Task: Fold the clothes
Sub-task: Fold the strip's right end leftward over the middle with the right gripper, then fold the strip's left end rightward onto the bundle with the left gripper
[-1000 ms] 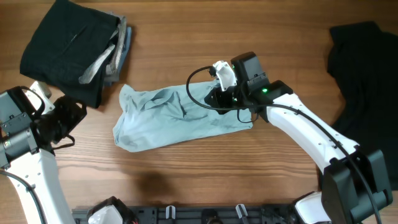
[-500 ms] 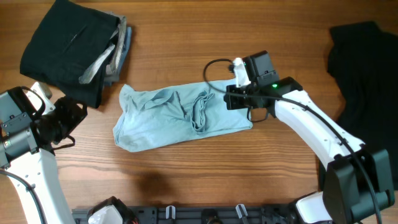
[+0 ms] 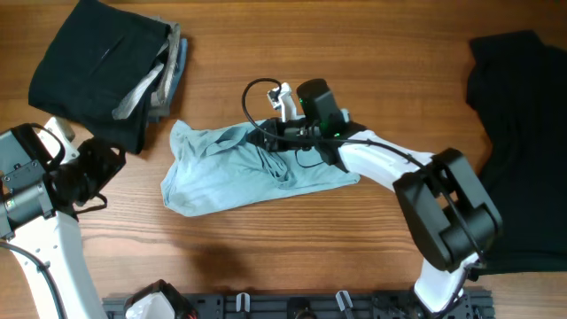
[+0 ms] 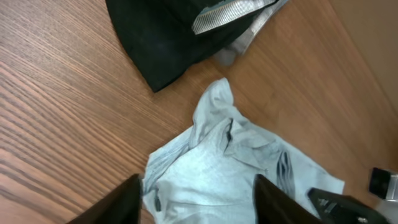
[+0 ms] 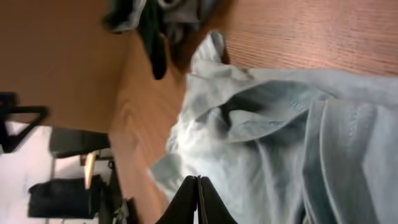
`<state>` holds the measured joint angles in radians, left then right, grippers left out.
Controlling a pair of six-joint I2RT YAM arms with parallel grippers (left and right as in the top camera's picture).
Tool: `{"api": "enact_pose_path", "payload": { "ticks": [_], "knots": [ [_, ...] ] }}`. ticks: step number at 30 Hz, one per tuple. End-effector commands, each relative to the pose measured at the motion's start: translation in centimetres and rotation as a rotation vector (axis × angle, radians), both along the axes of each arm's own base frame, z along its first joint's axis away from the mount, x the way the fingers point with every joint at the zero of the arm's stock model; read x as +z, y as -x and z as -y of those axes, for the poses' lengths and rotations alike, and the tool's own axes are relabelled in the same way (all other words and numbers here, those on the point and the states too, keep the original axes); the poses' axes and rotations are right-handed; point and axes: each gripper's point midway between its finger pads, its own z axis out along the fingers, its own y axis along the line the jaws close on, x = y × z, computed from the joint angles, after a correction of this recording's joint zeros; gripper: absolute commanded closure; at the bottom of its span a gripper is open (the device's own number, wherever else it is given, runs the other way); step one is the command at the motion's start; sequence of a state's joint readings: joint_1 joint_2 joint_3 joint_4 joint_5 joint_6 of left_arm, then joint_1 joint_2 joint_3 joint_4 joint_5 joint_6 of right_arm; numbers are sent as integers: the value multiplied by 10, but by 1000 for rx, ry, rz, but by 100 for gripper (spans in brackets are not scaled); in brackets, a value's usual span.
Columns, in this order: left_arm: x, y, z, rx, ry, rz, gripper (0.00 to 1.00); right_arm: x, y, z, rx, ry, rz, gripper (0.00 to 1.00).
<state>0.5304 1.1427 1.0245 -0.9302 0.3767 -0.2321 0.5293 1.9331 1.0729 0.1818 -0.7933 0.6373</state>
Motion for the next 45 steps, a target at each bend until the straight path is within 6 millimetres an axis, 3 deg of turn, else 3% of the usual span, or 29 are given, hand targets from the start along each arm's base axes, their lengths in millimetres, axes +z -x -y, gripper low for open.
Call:
{"api": "enact_pose_path", "payload": {
  "ticks": [1,4,5,9,11,15,18,21,22,24,26,29,31,36,39,45],
  "knots": [
    [-2,3,9,-100,-27,-24,32,41,-20,38,-36,-43,41,95],
    [-24,6,28,-202,-4,-103,28,37,-29,86,-126,77,40,96],
    [-39,4,40,-248,23,-153,28,26,-26,110,-181,179,2,96],
    [-68,-11,61,-339,56,-222,31,-38,17,136,-384,465,-390,95],
    [-73,-15,69,-370,64,-226,26,-54,41,117,-315,501,-456,94],
    [-72,-17,71,-381,57,-221,18,-59,82,39,23,383,-354,96],
    [-72,-17,71,-380,55,-222,12,-42,94,4,164,290,-214,96],
    [-73,-16,71,-380,54,-222,11,-9,86,2,241,206,-73,96],
    [-73,-16,68,-375,42,-228,10,-1,79,7,228,209,-38,96],
    [-76,-15,63,-363,14,-243,10,10,51,37,99,295,17,96],
    [-78,-15,63,-362,16,-254,12,15,15,103,-148,456,9,93],
    [-96,-11,64,-331,59,-315,9,8,-1,165,-309,531,-87,93],
    [-117,-8,65,-344,85,-380,5,8,-7,188,-354,506,-130,93],
    [-162,-21,60,-345,106,-442,2,15,-11,209,-362,417,-166,92],
    [-177,-30,59,-363,99,-432,1,15,-10,209,-345,425,-152,91],
    [-198,-41,96,-637,35,-387,5,15,-11,210,-348,427,-149,90]
  ]
}}
